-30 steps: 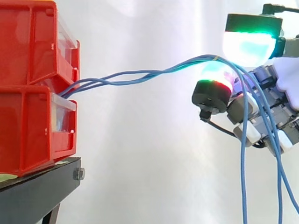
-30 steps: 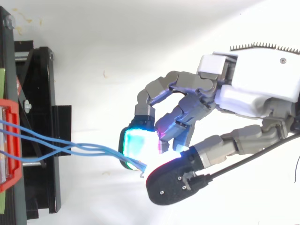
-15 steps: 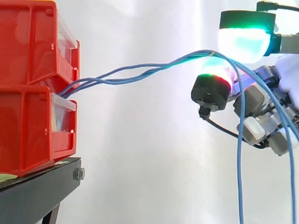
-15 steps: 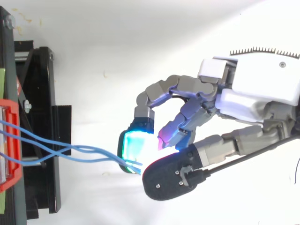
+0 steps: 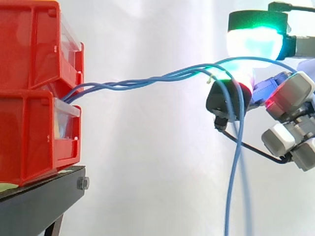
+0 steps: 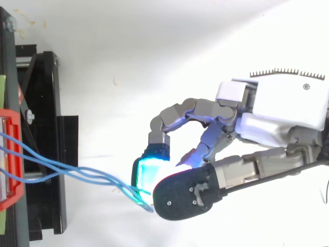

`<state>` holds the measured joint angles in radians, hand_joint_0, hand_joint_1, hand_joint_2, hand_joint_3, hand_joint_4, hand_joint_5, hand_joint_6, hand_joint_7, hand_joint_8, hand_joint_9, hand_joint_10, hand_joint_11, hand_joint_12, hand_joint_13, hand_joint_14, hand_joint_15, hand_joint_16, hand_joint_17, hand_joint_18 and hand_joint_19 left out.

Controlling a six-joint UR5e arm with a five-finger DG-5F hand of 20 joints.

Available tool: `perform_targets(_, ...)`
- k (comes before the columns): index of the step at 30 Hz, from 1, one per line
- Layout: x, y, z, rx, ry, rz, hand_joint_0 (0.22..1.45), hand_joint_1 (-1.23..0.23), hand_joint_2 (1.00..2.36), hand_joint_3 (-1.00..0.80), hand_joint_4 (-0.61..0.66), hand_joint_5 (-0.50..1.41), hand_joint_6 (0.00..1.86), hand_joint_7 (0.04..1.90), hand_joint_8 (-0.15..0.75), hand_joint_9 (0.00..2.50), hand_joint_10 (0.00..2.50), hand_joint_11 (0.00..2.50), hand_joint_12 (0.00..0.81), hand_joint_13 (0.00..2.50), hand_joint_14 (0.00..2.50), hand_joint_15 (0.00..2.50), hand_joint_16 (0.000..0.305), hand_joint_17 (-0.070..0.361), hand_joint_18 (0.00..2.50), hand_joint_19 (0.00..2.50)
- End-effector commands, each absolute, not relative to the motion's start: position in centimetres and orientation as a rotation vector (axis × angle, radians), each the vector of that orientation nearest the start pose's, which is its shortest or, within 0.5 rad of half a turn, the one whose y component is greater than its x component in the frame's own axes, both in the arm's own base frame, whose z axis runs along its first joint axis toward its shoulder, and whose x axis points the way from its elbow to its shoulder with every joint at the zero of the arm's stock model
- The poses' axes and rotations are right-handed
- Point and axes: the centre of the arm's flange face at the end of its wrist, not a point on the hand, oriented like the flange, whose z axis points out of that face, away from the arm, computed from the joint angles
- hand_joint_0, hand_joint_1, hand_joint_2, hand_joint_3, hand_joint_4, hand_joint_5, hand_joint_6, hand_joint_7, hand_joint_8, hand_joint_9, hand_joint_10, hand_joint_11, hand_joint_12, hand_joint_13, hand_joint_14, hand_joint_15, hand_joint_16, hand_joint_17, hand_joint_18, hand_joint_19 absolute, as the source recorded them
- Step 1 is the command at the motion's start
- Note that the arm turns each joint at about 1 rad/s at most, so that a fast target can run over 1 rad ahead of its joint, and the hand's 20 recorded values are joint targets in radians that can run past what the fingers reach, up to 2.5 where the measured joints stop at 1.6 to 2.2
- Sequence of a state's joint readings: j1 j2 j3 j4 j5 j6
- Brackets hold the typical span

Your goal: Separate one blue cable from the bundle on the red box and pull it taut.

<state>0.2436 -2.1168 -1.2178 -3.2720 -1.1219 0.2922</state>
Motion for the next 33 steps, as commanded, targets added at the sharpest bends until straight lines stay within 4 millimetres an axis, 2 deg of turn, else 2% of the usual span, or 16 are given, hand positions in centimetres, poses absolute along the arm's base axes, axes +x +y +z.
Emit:
perform_targets(1,68.24,-1.14,32.64,1.652,1.111,1.016,0.62,-0.51,1.00,-0.45,0.09,-0.11,0.79,1.18,0.331,1.23,0.02,1.04,0.387,0.97,0.02,0.65,0.046,0.104,0.90,0.75)
perform_targets(13,68.20,-1.04,32.62,1.652,1.115,1.014,0.62,-0.49,1.00,-0.47,0.11,-0.10,0.79,1.19,0.351,1.30,0.02,1.04,0.386,1.03,0.02,0.65,0.045,0.101,0.94,0.75)
perform_targets(29,68.16,-0.96,32.72,1.651,1.116,1.013,0.61,-0.46,1.00,-0.49,0.10,-0.10,0.80,1.20,0.332,1.44,0.02,1.34,0.400,1.16,0.02,0.75,0.046,0.103,0.99,0.74)
perform_targets(33,68.19,-0.85,32.62,1.650,1.119,1.012,0.60,-0.44,1.00,-0.50,0.09,-0.10,0.80,1.19,0.326,1.48,0.02,1.42,0.393,1.29,0.02,0.87,0.046,0.104,1.01,0.74)
